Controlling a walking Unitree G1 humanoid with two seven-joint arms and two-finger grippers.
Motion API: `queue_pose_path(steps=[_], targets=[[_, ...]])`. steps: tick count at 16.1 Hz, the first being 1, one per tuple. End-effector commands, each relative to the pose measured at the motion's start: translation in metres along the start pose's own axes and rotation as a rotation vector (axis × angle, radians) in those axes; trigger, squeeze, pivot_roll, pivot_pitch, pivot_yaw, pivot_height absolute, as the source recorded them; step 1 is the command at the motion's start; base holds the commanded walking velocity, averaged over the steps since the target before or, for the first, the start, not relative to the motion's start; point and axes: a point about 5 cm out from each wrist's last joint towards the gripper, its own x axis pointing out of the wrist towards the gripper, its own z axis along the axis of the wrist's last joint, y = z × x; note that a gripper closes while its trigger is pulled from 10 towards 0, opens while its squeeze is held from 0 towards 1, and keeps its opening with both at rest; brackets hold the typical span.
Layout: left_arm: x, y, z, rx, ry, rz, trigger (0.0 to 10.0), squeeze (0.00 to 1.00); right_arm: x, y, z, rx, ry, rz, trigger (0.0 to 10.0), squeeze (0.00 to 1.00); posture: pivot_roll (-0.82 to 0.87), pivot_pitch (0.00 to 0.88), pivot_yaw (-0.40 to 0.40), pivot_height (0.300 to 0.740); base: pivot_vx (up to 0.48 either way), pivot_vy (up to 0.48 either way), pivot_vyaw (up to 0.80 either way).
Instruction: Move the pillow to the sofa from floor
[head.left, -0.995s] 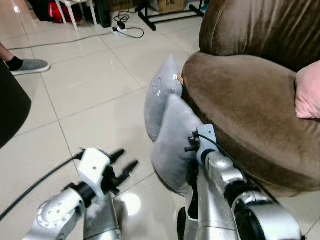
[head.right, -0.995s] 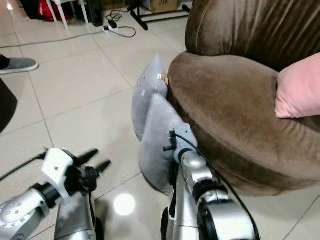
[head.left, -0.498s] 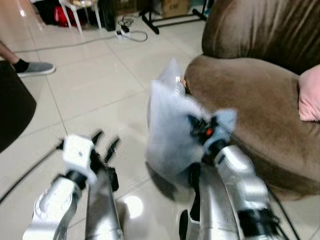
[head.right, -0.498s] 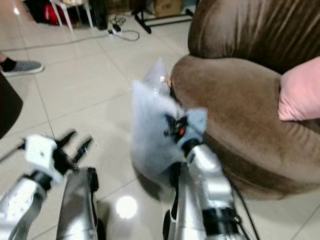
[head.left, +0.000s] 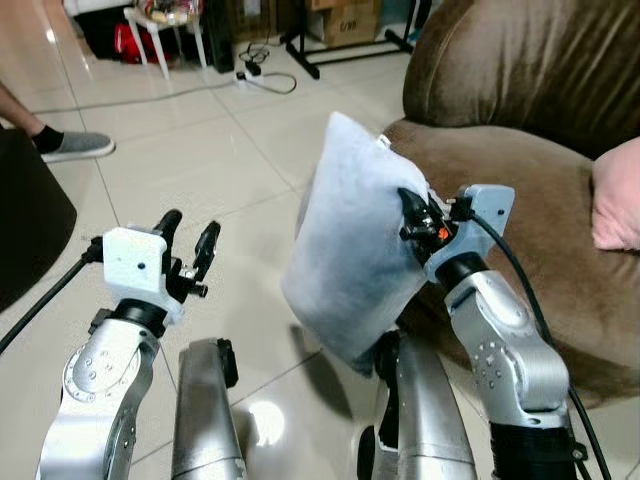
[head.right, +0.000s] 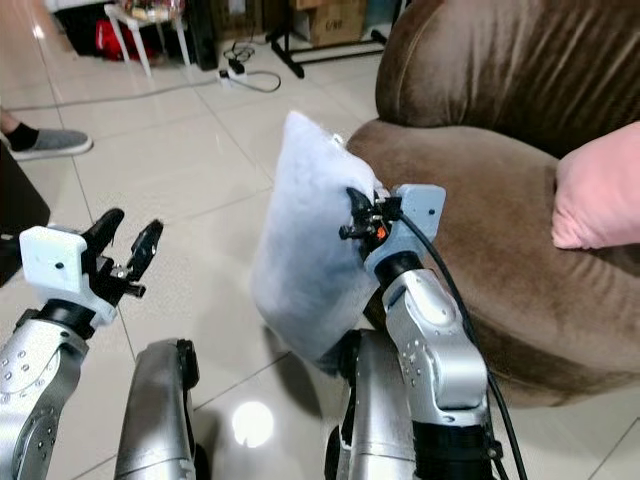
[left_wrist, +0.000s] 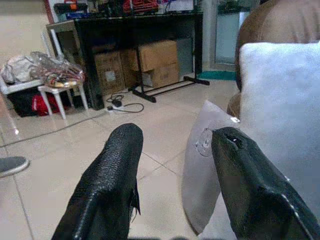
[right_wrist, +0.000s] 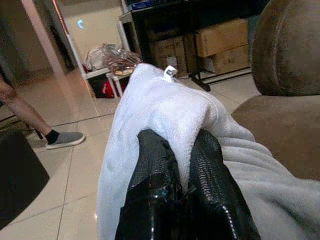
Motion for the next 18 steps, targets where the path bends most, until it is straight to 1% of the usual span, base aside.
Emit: queue_pose_path(steps=[1, 4, 8, 13, 15, 18], targets=[[0.001, -0.001, 0.001, 0.003, 0.001, 0.013, 10.0, 0.0, 0.002, 0.006, 0.025, -0.012, -0.1, 0.023, 10.0, 0.0, 0.0, 0.0, -0.044, 0.51, 0.0, 0.0, 0.0], [0.0, -0.004, -0.001, -0.003, 0.007, 0.02, 10.0, 0.0, 0.0, 0.004, 0.024, -0.005, -0.082, -0.002, 10.0, 0.0, 0.0, 0.0, -0.048, 0.534, 0.0, 0.0, 0.0], [0.0, -0.004, -0.005, 0.014, 0.027, 0.021, 10.0, 0.0, -0.009, -0.003, 0.007, -0.021, -0.011, -0.047, 10.0, 0.0, 0.01, 0.0, -0.042, 0.579, 0.0, 0.0, 0.0], [0.002, -0.005, -0.007, 0.022, 0.036, 0.009, 10.0, 0.0, -0.012, -0.006, 0.002, 0.003, 0.002, -0.071, 10.0, 0.0, 0.0, 0.0, -0.031, 0.619, 0.0, 0.0, 0.0], [0.002, -0.008, -0.008, 0.02, 0.037, -0.001, 10.0, 0.0, -0.014, -0.007, 0.0, 0.035, 0.005, -0.071, 10.0, 0.0, 0.0, 0.0, -0.03, 0.644, 0.0, 0.0, 0.0], [0.002, -0.008, -0.008, 0.02, 0.039, -0.002, 10.0, 0.0, -0.015, -0.008, -0.001, 0.045, 0.008, -0.08, 10.0, 0.0, 0.0, 0.0, -0.03, 0.669, 0.0, 0.0, 0.0]])
